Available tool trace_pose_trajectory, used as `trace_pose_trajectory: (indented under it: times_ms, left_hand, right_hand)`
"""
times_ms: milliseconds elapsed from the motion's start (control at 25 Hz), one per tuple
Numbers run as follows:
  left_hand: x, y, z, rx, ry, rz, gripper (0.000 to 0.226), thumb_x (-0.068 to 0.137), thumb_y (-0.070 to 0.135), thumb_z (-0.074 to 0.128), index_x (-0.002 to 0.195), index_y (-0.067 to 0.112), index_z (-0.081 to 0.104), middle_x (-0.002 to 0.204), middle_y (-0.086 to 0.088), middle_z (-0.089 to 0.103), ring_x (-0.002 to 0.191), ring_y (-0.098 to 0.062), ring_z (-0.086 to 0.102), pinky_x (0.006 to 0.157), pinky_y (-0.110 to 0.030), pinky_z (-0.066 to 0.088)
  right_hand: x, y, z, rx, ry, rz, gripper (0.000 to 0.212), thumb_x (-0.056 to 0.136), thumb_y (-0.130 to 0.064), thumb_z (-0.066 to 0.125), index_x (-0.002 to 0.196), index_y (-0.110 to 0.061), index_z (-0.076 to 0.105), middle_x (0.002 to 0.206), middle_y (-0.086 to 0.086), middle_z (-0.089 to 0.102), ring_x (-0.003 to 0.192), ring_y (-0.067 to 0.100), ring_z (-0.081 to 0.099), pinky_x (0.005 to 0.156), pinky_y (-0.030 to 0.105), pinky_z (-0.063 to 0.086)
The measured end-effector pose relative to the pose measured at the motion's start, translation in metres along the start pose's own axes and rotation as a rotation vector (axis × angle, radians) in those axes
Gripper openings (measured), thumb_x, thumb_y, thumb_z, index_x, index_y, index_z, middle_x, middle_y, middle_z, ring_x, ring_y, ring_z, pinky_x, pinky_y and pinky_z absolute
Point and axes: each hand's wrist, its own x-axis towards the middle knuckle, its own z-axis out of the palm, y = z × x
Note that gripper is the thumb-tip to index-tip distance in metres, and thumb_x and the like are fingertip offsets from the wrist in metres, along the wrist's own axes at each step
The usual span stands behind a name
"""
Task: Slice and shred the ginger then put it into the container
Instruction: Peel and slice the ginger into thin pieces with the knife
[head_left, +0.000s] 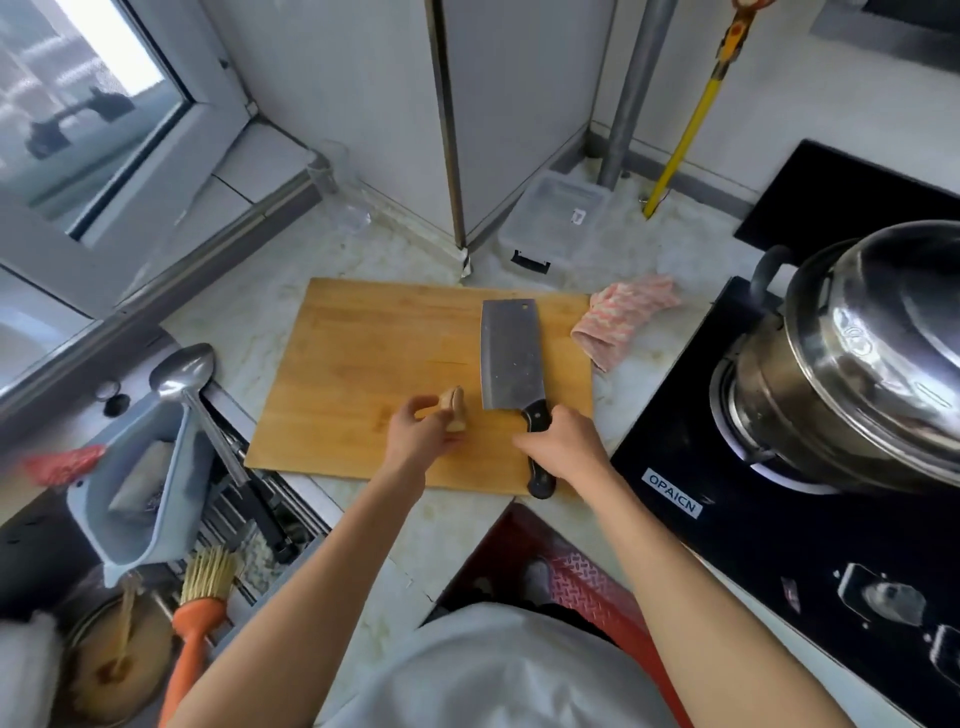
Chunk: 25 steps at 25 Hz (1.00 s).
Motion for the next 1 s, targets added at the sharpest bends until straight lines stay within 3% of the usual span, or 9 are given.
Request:
trace_pose_trajectory:
  times_ms: [80,200,320,440,600,760,920,1000]
  left_hand:
    - [-0.001,-0.002,0.005,-0.029,0.004,0.016,0.030,0.097,0.005,0.056,0.124,0.019,0.053,0.108,-0.006,0.061,0.095,-0.024,0.067,0.072,-0.030,0.059]
    - [0.000,-0.002,0.014,-0.075,-0.006,0.035,0.041,0.097,0.004,0.056,0.131,0.027,0.052,0.103,0.001,0.058,0.099,-0.022,0.065,0.079,-0.032,0.059]
    - [0.004,-0.001,0.020,-0.025,0.017,0.080,0.043,0.097,0.010,0.057,0.138,0.021,0.051,0.101,-0.001,0.061,0.089,-0.020,0.065,0.077,-0.032,0.059]
    - [0.010,0.000,0.022,0.011,0.069,0.112,0.054,0.094,0.024,0.065,0.143,0.012,0.044,0.099,-0.001,0.061,0.084,-0.019,0.066,0.082,-0.035,0.059]
    - [0.027,0.008,0.012,0.286,0.238,0.259,0.069,0.087,0.055,0.066,0.138,0.010,0.050,0.102,-0.003,0.066,0.094,-0.021,0.065,0.091,-0.044,0.055]
    - [0.029,0.011,0.017,0.527,0.253,0.380,0.057,0.091,0.053,0.061,0.131,0.013,0.057,0.115,-0.008,0.060,0.093,-0.018,0.059,0.083,-0.034,0.053]
    - [0.035,0.008,0.024,0.428,0.165,0.191,0.038,0.090,0.046,0.064,0.106,0.012,0.071,0.090,-0.005,0.071,0.083,-0.023,0.067,0.074,-0.036,0.058]
    - [0.037,0.006,0.022,0.346,0.139,0.132,0.029,0.088,0.041,0.069,0.092,0.012,0.073,0.078,-0.007,0.073,0.073,-0.022,0.069,0.076,-0.041,0.061]
  right_hand:
    - [0.001,0.003,-0.012,0.105,-0.060,-0.025,0.022,0.073,-0.027,0.068,0.086,-0.013,0.055,0.086,0.003,0.060,0.071,0.019,0.059,0.060,0.033,0.046]
    - [0.001,0.007,-0.028,0.254,-0.100,-0.060,0.014,0.073,-0.014,0.061,0.086,-0.011,0.058,0.078,0.007,0.065,0.062,0.021,0.066,0.058,0.039,0.056]
    - [0.001,0.005,-0.040,0.283,-0.175,-0.104,0.011,0.079,-0.004,0.054,0.090,-0.008,0.057,0.072,0.010,0.069,0.047,0.019,0.058,0.046,0.030,0.047]
    - [0.003,0.006,-0.047,0.164,-0.125,-0.207,0.017,0.078,-0.003,0.052,0.094,-0.008,0.055,0.072,0.008,0.069,0.045,0.019,0.052,0.044,0.028,0.043]
    - [0.010,0.005,-0.047,0.054,-0.104,-0.317,0.022,0.089,-0.007,0.055,0.109,-0.015,0.052,0.085,0.009,0.067,0.053,0.013,0.063,0.048,0.029,0.052]
    - [0.019,0.003,-0.038,-0.073,-0.084,-0.358,0.026,0.094,-0.020,0.057,0.116,-0.017,0.044,0.106,0.006,0.058,0.083,0.023,0.065,0.066,0.040,0.056]
    - [0.017,0.005,-0.026,0.018,-0.050,-0.326,0.025,0.095,-0.037,0.058,0.108,-0.017,0.049,0.100,0.002,0.058,0.084,0.018,0.059,0.058,0.030,0.045]
    - [0.015,0.008,-0.022,0.036,-0.045,-0.354,0.032,0.097,-0.045,0.054,0.098,-0.013,0.053,0.088,0.001,0.060,0.078,0.019,0.059,0.056,0.030,0.041]
